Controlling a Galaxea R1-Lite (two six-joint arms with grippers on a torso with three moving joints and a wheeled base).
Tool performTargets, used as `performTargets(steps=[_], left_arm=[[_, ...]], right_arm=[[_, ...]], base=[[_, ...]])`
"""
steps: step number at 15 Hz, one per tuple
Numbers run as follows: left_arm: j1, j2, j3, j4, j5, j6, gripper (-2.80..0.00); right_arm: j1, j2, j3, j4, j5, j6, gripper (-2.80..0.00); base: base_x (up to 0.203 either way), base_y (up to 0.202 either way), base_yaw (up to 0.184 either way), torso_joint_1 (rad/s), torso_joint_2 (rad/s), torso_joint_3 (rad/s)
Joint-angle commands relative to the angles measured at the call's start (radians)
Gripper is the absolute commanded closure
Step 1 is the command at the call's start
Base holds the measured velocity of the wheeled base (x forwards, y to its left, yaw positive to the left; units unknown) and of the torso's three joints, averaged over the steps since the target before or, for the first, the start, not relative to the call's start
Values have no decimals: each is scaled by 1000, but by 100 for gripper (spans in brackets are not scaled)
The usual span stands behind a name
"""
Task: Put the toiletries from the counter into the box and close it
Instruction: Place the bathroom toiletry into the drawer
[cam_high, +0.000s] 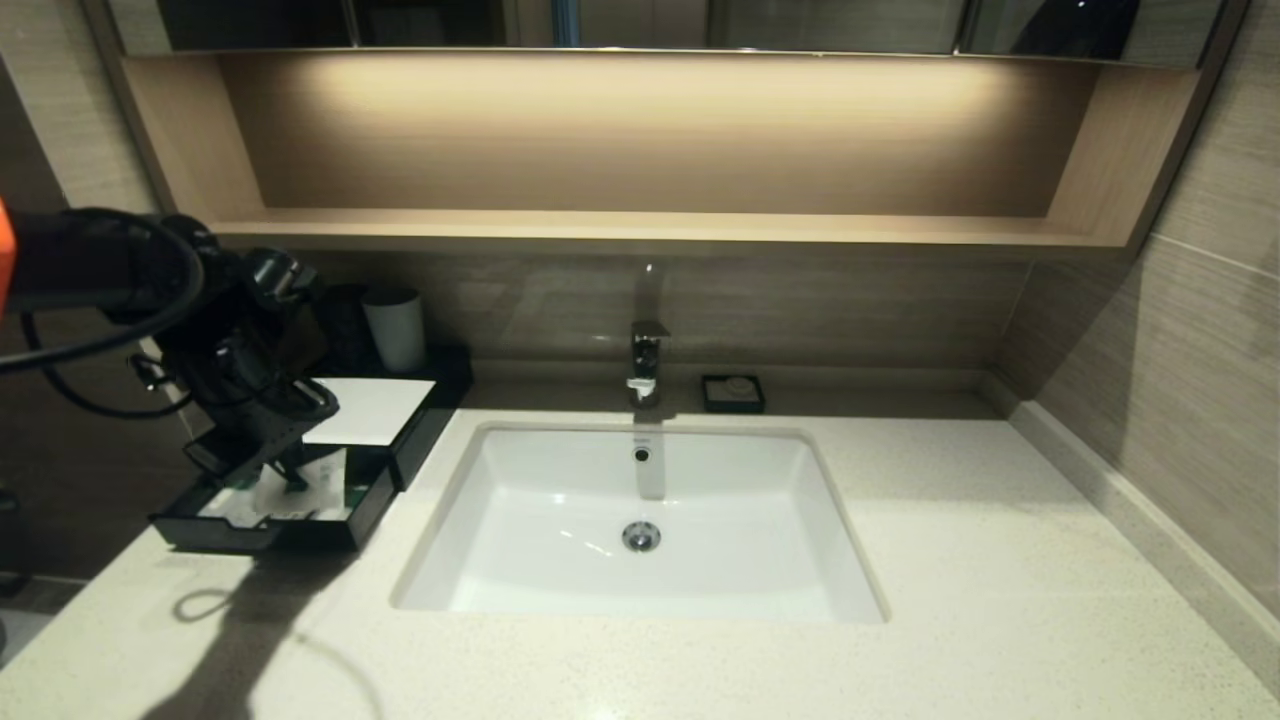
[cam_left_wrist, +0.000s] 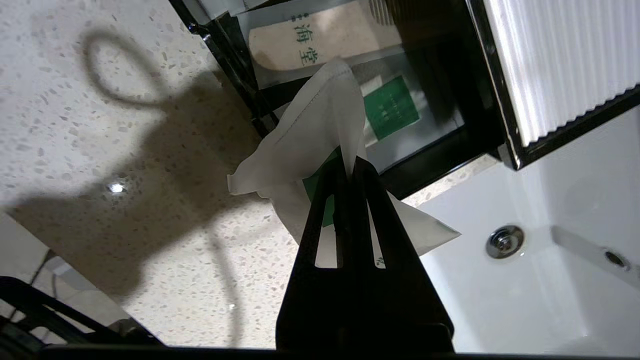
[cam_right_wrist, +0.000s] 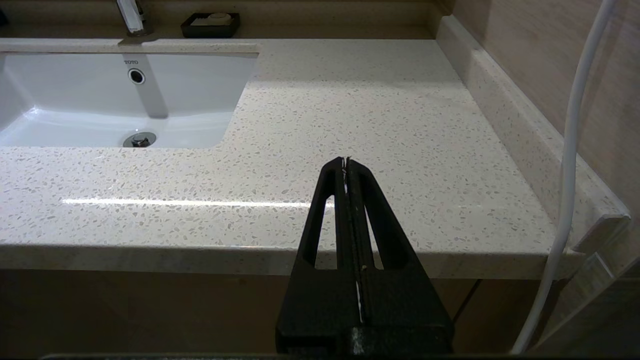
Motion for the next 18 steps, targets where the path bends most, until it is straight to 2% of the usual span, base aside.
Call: performTargets(steps=[1,5,7,10,11,15,18], left_arm=[[2,-25,1,23,1,70,0],[2,-52,18,32,1,267,0],[2,-67,24,32,2,342,0],[1,-73,62,29,2,518,0],[1,-66,64,22,2,558,0],[1,-35,47,-8,2,633,0],[-5,-17,38,-39,-1,628,0]], right_arm=[[0,0,0,0,0,0,0],[0,0,0,0,0,0,0],[0,0,2,0,0,0,0],[0,0,1,0,0,0,0],[0,0,2,0,0,0,0],[0,0,2,0,0,0,0],[0,0,2,0,0,0,0]], base=[[0,0,0,0,0,0],[0,0,0,0,0,0],[0,0,0,0,0,0],[0,0,0,0,0,0],[0,0,0,0,0,0],[0,0,0,0,0,0],[0,0,0,0,0,0]])
